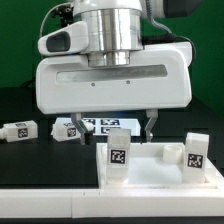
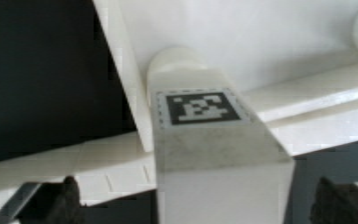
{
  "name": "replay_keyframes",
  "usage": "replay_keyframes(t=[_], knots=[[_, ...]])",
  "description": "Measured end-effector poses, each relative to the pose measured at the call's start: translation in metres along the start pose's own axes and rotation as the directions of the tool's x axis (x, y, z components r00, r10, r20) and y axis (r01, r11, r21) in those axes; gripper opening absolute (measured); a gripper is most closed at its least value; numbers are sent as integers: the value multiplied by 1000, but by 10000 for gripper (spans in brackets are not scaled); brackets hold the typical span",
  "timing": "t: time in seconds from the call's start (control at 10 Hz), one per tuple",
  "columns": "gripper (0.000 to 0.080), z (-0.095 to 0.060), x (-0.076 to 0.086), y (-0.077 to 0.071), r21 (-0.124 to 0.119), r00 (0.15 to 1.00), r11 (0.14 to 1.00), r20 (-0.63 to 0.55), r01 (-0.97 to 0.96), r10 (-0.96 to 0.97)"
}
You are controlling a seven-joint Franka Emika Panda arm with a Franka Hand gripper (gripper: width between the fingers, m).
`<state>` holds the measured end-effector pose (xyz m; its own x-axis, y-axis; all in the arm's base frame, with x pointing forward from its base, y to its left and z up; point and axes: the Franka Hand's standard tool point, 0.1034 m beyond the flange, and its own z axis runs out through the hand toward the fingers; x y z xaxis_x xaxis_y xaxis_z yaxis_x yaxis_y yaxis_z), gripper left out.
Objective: Assemble square table
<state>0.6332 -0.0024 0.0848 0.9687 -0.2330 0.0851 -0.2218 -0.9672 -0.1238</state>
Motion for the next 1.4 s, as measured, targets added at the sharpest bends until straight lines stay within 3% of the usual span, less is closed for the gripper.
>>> replay_keyframes(t=[0.2, 0.3, 0.4, 0.5, 0.6, 0.8, 0.9, 1.1, 1.3, 1.4], knots=[[649, 0, -3, -3, 9, 998, 1000, 54, -24, 23], [555, 1, -3, -3, 8, 998, 999, 54, -45, 45], [555, 1, -4, -2, 7, 997, 999, 55, -50, 49], [354, 1, -4, -2, 5, 994, 996, 55, -93, 92], [293, 1, -3, 0, 0, 987, 988, 54, -154, 154], [292, 2, -2, 0, -13, 927, 928, 40, -373, 373], [292, 3, -1, 1, -13, 871, 871, 24, -490, 491], [290, 4, -3, -5, -26, 603, 603, 17, -797, 798], [290, 6, -3, -13, -13, 306, 307, 28, -952, 952], [290, 6, -2, -12, -9, 268, 269, 37, -963, 963]])
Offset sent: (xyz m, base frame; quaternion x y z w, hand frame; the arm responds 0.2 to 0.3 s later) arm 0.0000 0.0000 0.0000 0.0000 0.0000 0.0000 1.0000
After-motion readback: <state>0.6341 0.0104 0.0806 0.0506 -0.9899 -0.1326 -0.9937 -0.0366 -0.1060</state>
